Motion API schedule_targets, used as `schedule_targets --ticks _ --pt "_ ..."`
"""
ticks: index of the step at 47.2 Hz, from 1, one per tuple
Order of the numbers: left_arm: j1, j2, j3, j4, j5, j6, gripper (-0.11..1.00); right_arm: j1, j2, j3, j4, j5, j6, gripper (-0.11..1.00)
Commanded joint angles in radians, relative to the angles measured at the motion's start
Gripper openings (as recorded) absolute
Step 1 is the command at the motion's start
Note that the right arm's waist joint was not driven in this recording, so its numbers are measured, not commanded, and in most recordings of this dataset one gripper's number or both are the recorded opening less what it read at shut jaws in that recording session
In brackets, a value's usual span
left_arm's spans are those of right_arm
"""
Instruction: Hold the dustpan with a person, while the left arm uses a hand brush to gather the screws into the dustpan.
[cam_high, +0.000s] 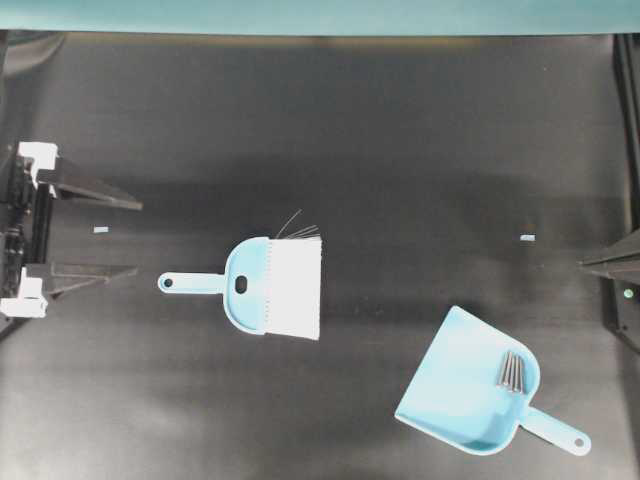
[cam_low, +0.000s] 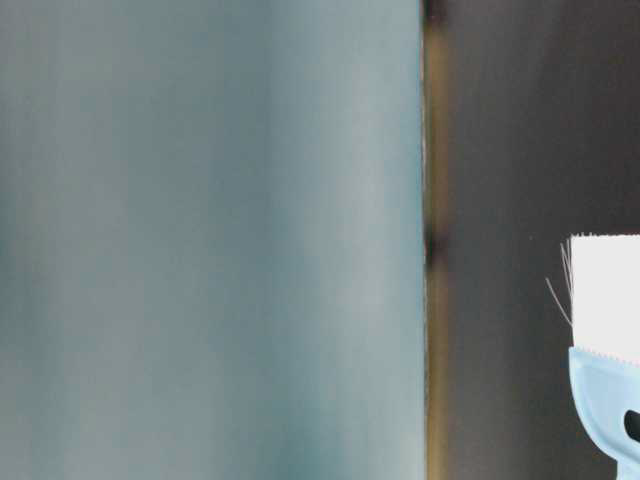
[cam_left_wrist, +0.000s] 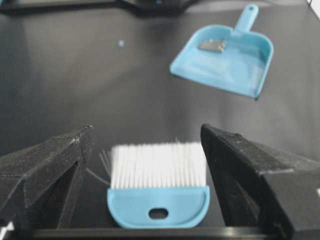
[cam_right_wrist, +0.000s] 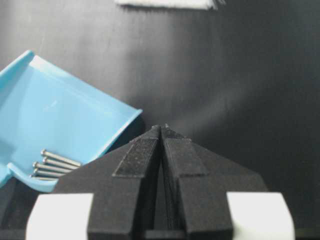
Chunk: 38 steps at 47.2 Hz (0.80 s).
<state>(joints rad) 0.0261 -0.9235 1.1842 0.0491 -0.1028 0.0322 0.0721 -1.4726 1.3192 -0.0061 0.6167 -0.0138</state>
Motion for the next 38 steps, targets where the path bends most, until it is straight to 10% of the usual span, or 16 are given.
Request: schedule_targets --ticks 1,38 --pt "-0.005 -0.011 -0.009 0.002 -0.003 -0.003 0.83 0.0 0.005 -0.012 -0.002 -0.005 -0.005 -0.01" --pt "-0.009 -0.026 0.003 0.002 -0.003 -0.003 0.83 0.0 0.003 -0.012 -0.002 -0.006 -0.005 -0.01"
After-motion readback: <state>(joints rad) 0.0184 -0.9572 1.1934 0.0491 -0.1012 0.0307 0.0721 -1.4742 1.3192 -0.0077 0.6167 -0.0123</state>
